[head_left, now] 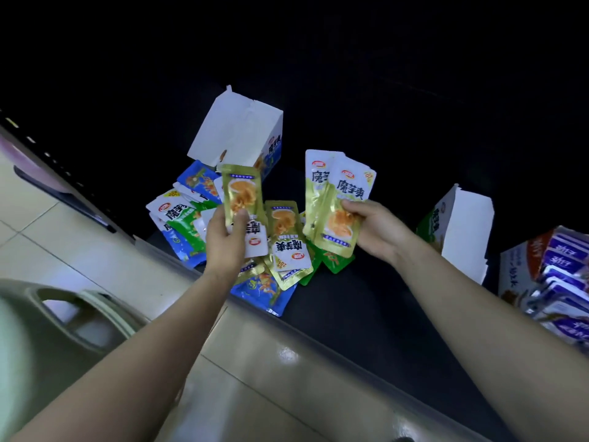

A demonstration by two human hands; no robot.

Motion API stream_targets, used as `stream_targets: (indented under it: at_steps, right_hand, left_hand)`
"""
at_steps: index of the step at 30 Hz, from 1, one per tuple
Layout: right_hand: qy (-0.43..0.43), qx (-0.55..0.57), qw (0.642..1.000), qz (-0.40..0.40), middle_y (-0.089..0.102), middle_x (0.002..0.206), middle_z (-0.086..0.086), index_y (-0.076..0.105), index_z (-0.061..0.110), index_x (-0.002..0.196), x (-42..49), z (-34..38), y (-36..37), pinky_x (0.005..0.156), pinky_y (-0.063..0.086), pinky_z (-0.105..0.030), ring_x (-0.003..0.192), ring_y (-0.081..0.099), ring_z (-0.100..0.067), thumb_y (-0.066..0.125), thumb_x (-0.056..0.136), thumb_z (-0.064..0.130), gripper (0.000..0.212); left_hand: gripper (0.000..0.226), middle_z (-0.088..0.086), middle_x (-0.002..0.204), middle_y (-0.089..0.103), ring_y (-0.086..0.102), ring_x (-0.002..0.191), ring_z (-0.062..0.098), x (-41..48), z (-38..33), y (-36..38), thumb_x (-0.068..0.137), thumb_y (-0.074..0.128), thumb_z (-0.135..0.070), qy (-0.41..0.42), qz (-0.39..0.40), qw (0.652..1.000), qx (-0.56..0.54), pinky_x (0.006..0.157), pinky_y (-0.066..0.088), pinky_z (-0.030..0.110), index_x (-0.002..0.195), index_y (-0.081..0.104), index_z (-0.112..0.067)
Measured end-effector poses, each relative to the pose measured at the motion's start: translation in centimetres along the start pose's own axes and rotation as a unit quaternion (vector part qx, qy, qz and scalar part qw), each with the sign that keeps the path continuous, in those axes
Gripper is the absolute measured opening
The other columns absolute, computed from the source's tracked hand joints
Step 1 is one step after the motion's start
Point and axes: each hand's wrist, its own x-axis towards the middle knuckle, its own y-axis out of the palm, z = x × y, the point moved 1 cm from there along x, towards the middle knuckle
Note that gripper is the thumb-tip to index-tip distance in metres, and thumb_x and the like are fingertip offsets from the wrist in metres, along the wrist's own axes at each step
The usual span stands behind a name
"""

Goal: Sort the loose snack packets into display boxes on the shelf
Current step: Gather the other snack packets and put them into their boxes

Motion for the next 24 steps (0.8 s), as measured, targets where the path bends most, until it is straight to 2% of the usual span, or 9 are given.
stream_targets:
  at_steps: [5, 7, 9, 11, 13, 15, 18, 21, 24]
  right_hand:
    - [0.057, -0.031, 0.997, 0.051, 0.064, 0.121, -0.020, 0.055, -0.002, 0.127, 0.5, -2.3, 3.3, 0.091, 0.055, -0.045, 0.103, 0.066, -0.029, 0.051, 0.095, 0.000, 0.033]
    - [0.068, -0.057, 0.995, 0.041, 0.063, 0.124, -0.020, 0.054, -0.001, 0.130, 0.7, -3.2, 3.7, 0.094, 0.053, -0.045, 0.104, 0.064, -0.029, 0.051, 0.096, 0.000, 0.034]
    - [0.074, -0.096, 0.992, 0.028, 0.067, 0.116, -0.015, 0.055, 0.000, 0.130, 0.9, -3.6, 3.6, 0.092, 0.054, -0.041, 0.098, 0.066, -0.025, 0.052, 0.096, 0.001, 0.034]
    - [0.070, -0.127, 0.989, -0.005, 0.069, 0.109, -0.012, 0.055, 0.001, 0.129, 1.1, -3.5, 3.3, 0.084, 0.057, -0.038, 0.092, 0.067, -0.022, 0.055, 0.095, 0.004, 0.034]
    - [0.053, -0.142, 0.987, -0.052, 0.068, 0.110, -0.011, 0.051, 0.004, 0.129, 1.6, -3.2, 2.7, 0.072, 0.060, -0.036, 0.090, 0.068, -0.021, 0.058, 0.095, 0.005, 0.035]
    - [0.038, -0.149, 0.984, -0.085, 0.068, 0.107, -0.010, 0.050, 0.008, 0.122, 2.0, -2.7, 2.3, 0.064, 0.060, -0.033, 0.085, 0.069, -0.019, 0.059, 0.095, 0.006, 0.029]
    - [0.033, -0.156, 0.984, -0.082, 0.070, 0.099, -0.009, 0.061, 0.009, 0.104, 2.5, -2.6, 2.1, 0.066, 0.060, -0.033, 0.079, 0.069, -0.018, 0.057, 0.096, 0.005, 0.011]
    - [0.033, -0.156, 0.985, -0.074, 0.069, 0.109, -0.013, 0.061, 0.005, 0.117, 3.2, -2.8, 2.4, 0.073, 0.060, -0.036, 0.089, 0.066, -0.023, 0.058, 0.095, 0.005, 0.022]
    - [0.025, -0.154, 0.985, -0.071, 0.067, 0.115, -0.014, 0.057, 0.006, 0.125, 3.8, -3.2, 3.1, 0.073, 0.060, -0.035, 0.092, 0.066, -0.024, 0.059, 0.094, 0.005, 0.030]
  left_hand:
    - [0.054, -0.007, 0.144, 0.046, 0.046, 0.131, 0.014, -1.1, -1.2, 2.4, 0.097, 0.044, -0.054, -0.140, 0.120, 0.982, -0.046, 0.110, 0.036, 0.040, 0.143, 0.046, -0.025]
    - [0.052, -0.004, 0.129, 0.061, 0.058, 0.121, 0.009, -1.9, -1.6, 3.0, 0.097, 0.035, -0.062, -0.163, 0.182, 0.969, -0.026, 0.099, 0.048, 0.032, 0.125, 0.060, -0.027]
    - [0.040, -0.005, 0.107, 0.062, 0.063, 0.097, 0.003, -2.4, -2.2, 3.1, 0.104, 0.028, -0.050, -0.125, 0.212, 0.969, 0.037, 0.085, 0.050, 0.016, 0.097, 0.061, -0.030]
    - [0.032, 0.002, 0.113, 0.050, 0.051, 0.108, 0.015, -2.0, -1.7, 2.7, 0.104, 0.033, -0.041, 0.009, 0.181, 0.967, 0.180, 0.097, 0.040, 0.029, 0.102, 0.059, -0.023]
    - [0.035, 0.007, 0.118, 0.046, 0.044, 0.119, 0.028, -0.8, -1.1, 2.0, 0.103, 0.037, -0.039, 0.123, 0.087, 0.936, 0.318, 0.100, 0.032, 0.037, 0.118, 0.057, -0.014]
    - [0.043, 0.014, 0.144, 0.034, 0.022, 0.140, 0.035, 0.9, -0.2, 1.0, 0.101, 0.035, -0.044, 0.092, 0.019, 0.892, 0.442, 0.111, 0.017, 0.047, 0.133, 0.049, -0.020]
    - [0.062, 0.007, 0.162, -0.019, -0.023, 0.145, 0.037, 2.4, 1.1, -0.5, 0.098, 0.035, -0.056, -0.020, 0.040, 0.849, 0.527, 0.112, -0.007, 0.065, 0.153, 0.016, -0.038]
    - [0.070, 0.003, 0.160, -0.027, -0.032, 0.141, 0.039, 2.6, 2.4, -1.2, 0.096, 0.038, -0.061, -0.071, 0.092, 0.866, 0.487, 0.110, 0.002, 0.071, 0.153, 0.000, -0.046]
    - [0.068, 0.002, 0.160, -0.025, -0.030, 0.142, 0.041, 1.5, 2.8, -0.7, 0.097, 0.035, -0.061, -0.055, 0.102, 0.850, 0.513, 0.111, 0.012, 0.068, 0.152, -0.004, -0.048]
